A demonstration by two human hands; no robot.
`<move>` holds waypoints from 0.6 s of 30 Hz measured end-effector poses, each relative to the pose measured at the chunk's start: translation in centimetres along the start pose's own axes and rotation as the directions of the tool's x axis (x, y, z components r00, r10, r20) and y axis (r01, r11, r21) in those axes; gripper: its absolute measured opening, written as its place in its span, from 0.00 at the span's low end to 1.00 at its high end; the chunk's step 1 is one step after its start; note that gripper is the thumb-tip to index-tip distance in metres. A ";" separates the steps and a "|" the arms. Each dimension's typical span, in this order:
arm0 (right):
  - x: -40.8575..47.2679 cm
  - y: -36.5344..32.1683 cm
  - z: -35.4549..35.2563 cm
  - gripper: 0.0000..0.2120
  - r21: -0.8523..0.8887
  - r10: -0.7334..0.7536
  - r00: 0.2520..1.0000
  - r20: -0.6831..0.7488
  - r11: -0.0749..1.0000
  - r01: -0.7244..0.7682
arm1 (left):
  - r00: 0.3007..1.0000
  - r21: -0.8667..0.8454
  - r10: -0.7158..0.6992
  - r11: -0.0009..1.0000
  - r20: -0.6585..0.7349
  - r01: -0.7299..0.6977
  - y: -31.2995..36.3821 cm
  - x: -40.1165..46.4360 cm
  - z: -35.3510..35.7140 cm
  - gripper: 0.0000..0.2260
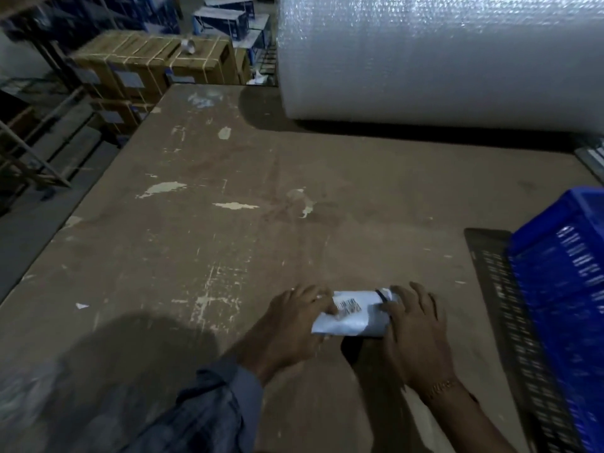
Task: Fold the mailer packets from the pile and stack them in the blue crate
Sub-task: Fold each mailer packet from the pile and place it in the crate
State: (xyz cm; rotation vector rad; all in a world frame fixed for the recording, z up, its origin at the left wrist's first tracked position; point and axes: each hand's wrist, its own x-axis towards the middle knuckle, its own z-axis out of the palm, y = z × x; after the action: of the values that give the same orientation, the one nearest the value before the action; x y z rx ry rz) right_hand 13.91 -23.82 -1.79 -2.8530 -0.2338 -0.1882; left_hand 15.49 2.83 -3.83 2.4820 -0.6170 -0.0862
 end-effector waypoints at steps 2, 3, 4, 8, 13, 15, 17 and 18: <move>-1.7 0.6 0.2 0.22 -0.012 0.039 0.999 -0.032 0.999 -0.039 | 1.000 0.052 -0.008 0.999 0.016 0.007 2.5 -2.1 1.4 0.20; -2.1 0.7 0.3 0.21 0.006 0.059 0.997 -0.054 0.998 -0.059 | 0.999 0.045 -0.035 0.998 0.010 0.034 3.5 -2.9 1.9 0.22; -2.4 0.6 0.5 0.20 0.034 0.078 0.995 -0.059 0.997 -0.076 | 0.997 0.014 -0.077 0.997 -0.020 0.077 4.4 -3.4 2.4 0.23; -2.4 -0.3 2.8 0.26 0.120 0.027 0.998 0.057 0.992 -0.033 | 0.915 -0.001 -0.345 0.936 -0.209 0.353 6.4 -2.4 4.2 0.25; -2.3 -0.5 4.7 0.26 0.015 -0.070 0.985 0.158 0.998 0.068 | 0.914 0.344 -0.352 0.848 -0.204 0.403 6.1 -0.4 6.5 0.29; -2.2 -0.4 4.6 0.25 -0.002 -0.086 0.982 0.166 0.996 0.087 | 0.917 0.363 -0.359 0.842 -0.176 0.399 5.6 -0.2 7.1 0.28; -2.0 -0.5 4.7 0.25 -0.012 -0.094 0.981 0.171 0.995 0.097 | 0.919 0.387 -0.361 0.834 -0.158 0.394 5.2 -0.1 7.4 0.28; -1.8 -0.6 4.8 0.25 -0.025 -0.090 0.980 0.178 0.995 0.096 | 0.921 0.394 -0.358 0.833 -0.153 0.389 5.1 0.1 7.5 0.27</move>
State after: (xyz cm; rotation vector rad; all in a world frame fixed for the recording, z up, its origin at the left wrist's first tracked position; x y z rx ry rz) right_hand 12.52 -22.19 -6.52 -2.8952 -0.4036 0.0438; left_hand 12.03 -4.78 -7.31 2.9824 -0.1076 -0.0117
